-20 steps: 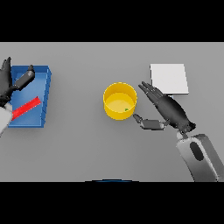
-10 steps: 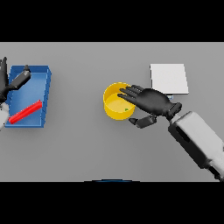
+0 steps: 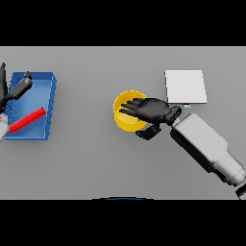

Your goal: Pick up the red beaker and tilt it to pour out 1 green nut into yellow bowl. Pick up the yellow bowl and place it on the metallic measuring scale.

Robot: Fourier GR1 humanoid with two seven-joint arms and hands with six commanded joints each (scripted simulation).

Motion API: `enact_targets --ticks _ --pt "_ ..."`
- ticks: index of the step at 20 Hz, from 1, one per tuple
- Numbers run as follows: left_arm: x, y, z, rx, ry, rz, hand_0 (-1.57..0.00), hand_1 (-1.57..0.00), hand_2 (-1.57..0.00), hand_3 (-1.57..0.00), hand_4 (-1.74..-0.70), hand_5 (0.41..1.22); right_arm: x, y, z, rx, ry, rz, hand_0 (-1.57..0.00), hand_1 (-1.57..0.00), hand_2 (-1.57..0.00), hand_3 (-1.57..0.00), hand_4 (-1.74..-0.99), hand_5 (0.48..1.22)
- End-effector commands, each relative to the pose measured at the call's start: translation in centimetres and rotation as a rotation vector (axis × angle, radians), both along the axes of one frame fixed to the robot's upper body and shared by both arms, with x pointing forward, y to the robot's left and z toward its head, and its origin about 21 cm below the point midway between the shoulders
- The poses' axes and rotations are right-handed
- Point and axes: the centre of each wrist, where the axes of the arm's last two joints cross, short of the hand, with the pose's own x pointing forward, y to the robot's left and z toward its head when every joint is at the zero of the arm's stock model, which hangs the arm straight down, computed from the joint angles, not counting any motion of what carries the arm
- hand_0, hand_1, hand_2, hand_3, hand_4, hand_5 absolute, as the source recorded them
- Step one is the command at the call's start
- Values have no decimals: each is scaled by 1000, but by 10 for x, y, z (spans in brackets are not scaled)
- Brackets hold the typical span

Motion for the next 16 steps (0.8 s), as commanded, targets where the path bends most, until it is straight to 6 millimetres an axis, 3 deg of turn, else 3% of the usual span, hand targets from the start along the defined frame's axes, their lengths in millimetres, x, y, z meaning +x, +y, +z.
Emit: enact_targets --ticks 1,12,14,15,16 --pt "-2 0 -3 -1 -4 -5 1 1 1 1 -743 699 0 6 0 -7 -2 8 1 1 1 1 -1255 733" --pt "-1 6 -4 3 9 -1 1 1 1 1 -745 699 14 17 -9 -121 78 -27 1 1 -23 -72 -1289 758" --pt "-2 8 -3 2 5 7 1 1 1 1 -750 701 11 20 -13 -127 94 -65 -26 -36 -71 -141 -1302 805" --pt "-6 11 -7 0 12 7 1 1 1 1 -752 701 13 19 -13 -126 98 -54 -161 -135 -147 -182 -1321 839" --pt "-5 8 -3 4 4 -6 1 1 1 1 -754 700 13 19 -13 -124 104 -43 -443 -422 -375 -236 -1351 915"
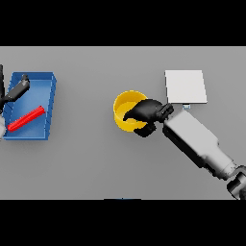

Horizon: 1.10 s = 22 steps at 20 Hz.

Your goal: Pick up the red beaker and tilt it to pour out 1 green nut into yellow bowl. Pick up the yellow bowl and place it on the metallic measuring scale.

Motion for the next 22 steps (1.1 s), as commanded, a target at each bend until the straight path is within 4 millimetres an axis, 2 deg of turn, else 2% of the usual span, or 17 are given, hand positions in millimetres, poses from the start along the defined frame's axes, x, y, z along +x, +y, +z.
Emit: enact_targets --ticks 1,2,4,7,11,14,22 --pt "-1 0 1 4 -3 4 1 1 1 1 -755 703 0 -1 1 9 7 12 -669 -652 -614 -309 -1394 976" --pt "2 -4 -1 3 2 4 1 1 1 1 -755 704 0 -1 1 14 23 21 -849 -836 -806 -399 -1463 1025" --pt "4 -2 2 7 -3 9 1 1 1 1 -756 701 0 -4 1 12 36 32 -1109 -1100 -1081 -706 -1557 1096" --pt "3 -4 2 8 -3 -4 1 1 1 1 -750 695 -2 -5 5 -3 54 20 -1334 -1330 -1205 -1120 -1647 1157" --pt "4 -3 3 10 7 1 1 1 1 1 -735 689 -4 -5 4 9 43 12 -1474 -1472 -1281 -1365 -1702 1195" --pt "4 -4 0 14 3 -2 1 1 1 1 -732 685 -2 -8 6 31 31 19 -1521 -1520 -1298 -1396 -1721 1208" --pt "4 -1 3 17 -6 7 1 1 1 1 -734 697 2 -12 56 45 -44 -22 -1563 -1563 -1419 -1242 -1738 1219"
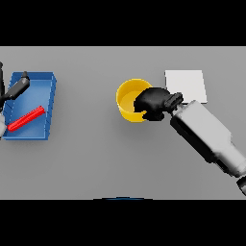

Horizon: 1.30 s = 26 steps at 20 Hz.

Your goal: Pick up the red beaker and tilt it to pour out 1 green nut into yellow bowl. Pick up the yellow bowl and place it on the metallic measuring scale.

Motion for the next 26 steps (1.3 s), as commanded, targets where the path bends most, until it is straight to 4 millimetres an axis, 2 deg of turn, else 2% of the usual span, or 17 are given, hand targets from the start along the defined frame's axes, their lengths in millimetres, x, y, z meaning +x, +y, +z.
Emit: enact_targets --ticks 1,4,6,10,14,18,20,24,26 --pt "0 -2 2 2 -7 -13 1 1 1 1 -738 696 0 -5 7 8 -15 -4 -1564 -1564 -1414 -1257 -1738 1219" --pt "-2 0 2 7 -7 -18 1 1 1 1 -736 697 1 -16 18 24 -48 -36 -1568 -1568 -1436 -1266 -1740 1220" --pt "-1 2 3 2 -9 -6 1 1 1 1 -746 697 1 -26 21 43 -49 -49 -1569 -1569 -1439 -1376 -1740 1220" --pt "2 4 6 12 -3 3 1 1 1 1 -744 708 7 -53 32 51 -97 -138 -1570 -1570 -1492 -1257 -1741 1221" --pt "1 -1 8 7 -4 1 1 1 1 1 -743 708 23 -82 37 54 -168 -235 -1571 -1571 -1536 -1209 -1741 1221" --pt "-3 0 4 3 -3 -7 1 1 1 1 -734 697 39 -108 36 77 -184 -311 -1571 -1571 -1501 -1175 -1741 1221" --pt "-1 -2 6 3 2 2 1 1 1 1 -728 691 46 -119 29 70 -190 -359 -1571 -1571 -1506 -1176 -1741 1221" --pt "-4 5 9 28 0 2 1 1 1 1 -721 682 49 -139 9 54 -180 -420 -1571 -1571 -1439 -1283 -1741 1221" --pt "-4 2 8 9 8 7 1 1 1 1 -724 682 51 -145 -3 47 -168 -445 -1571 -1571 -1407 -1351 -1741 1221"
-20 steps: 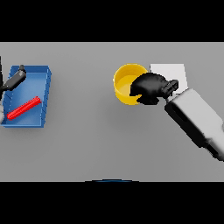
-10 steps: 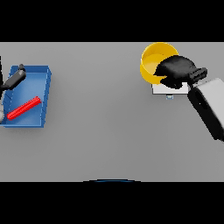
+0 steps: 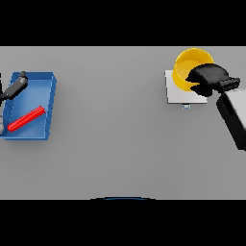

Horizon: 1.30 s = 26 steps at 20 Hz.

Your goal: Pick up the red beaker and tilt it to pour out 1 green nut into yellow bowl. Pick up the yellow bowl and place it on the metallic measuring scale.

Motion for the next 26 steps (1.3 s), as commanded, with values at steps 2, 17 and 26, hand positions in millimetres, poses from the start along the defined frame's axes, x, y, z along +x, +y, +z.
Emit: enact_targets --ticks 2,17,26 --pt "2 -5 -1 2 -2 -1 1 1 1 1 -722 679 3 -5 -2 3 6 -6 -1571 -1571 -1397 -1352 -1741 1221" --pt "6 -3 -3 12 4 -2 1 1 1 1 -719 667 6 -5 -18 32 50 -11 -792 -705 -782 -723 -1609 1029" --pt "6 -3 -3 2 -1 -2 1 1 1 1 -725 664 5 -5 -23 26 50 53 -105 -94 -124 -328 -1537 822"
